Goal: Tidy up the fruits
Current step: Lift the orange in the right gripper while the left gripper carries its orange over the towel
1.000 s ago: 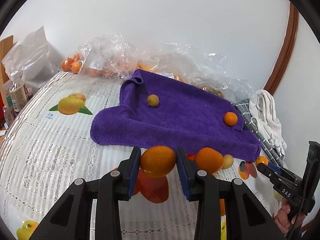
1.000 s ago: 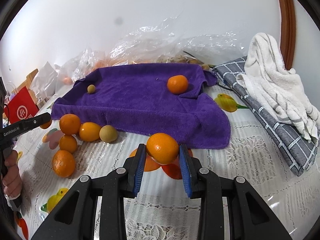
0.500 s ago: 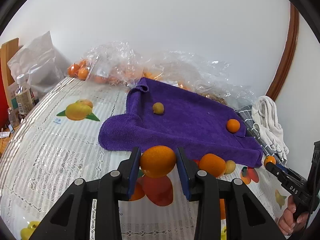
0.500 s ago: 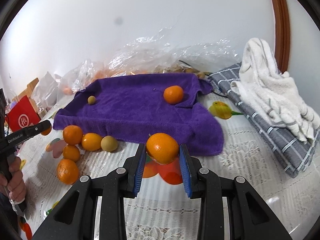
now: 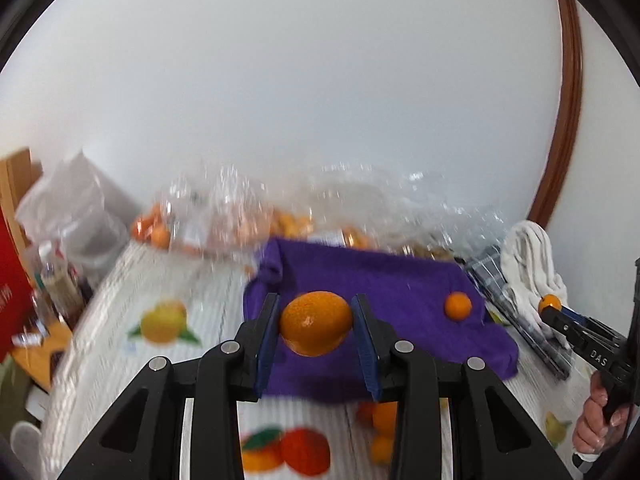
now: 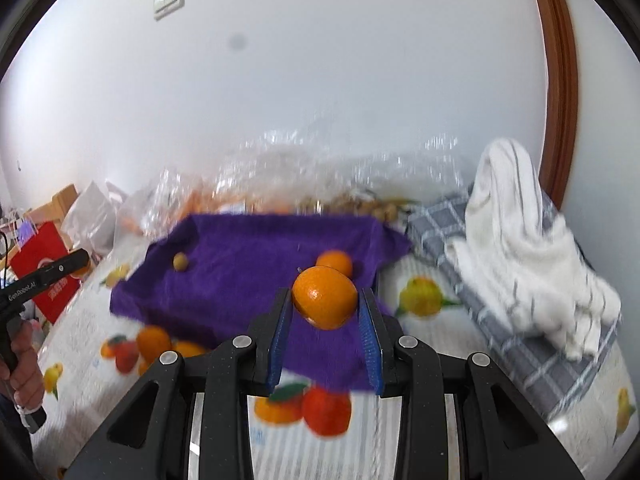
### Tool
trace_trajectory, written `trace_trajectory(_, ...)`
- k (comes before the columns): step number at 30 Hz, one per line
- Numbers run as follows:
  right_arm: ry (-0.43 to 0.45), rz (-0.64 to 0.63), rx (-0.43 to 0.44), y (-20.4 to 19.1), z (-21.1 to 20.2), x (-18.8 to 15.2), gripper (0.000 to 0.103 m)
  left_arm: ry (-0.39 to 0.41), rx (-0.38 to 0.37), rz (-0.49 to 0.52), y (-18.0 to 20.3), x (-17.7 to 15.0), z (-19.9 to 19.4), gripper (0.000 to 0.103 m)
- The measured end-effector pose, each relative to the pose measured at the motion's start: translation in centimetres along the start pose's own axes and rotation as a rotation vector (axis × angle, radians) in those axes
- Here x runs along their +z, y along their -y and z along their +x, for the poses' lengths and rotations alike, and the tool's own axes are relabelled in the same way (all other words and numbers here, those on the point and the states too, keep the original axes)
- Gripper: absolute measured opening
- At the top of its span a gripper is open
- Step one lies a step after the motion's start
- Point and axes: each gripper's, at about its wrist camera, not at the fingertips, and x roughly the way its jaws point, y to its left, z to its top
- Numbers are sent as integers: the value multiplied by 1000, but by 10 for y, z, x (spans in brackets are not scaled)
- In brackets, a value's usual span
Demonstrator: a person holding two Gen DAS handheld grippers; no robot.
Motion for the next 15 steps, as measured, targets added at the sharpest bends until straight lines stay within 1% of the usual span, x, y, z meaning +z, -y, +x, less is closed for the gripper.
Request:
trace_trajectory(4,-5,0,-17,0,24,14,33,9,44,10,4,8,25,34)
trace_trajectory(5,-13,-1,-23,0,33,16,33,3,60,3,4,8,35,34)
trace_trajectory(7,-31,7,-28,0,48,17,33,-16,64,-21,2,6,51,34)
trace_trajectory(11,-66,29,-30,0,72,11,33,-48,111,-8,-1,-8,80,34)
trace_trajectory(13,-85,23,-35,-1,82,5,33,-64,112,-10,-4,-16,88,34)
trace_trajectory(15,-108,8,-44,-1,90,-1,33,-98,107,-31,-10,-24,97,34)
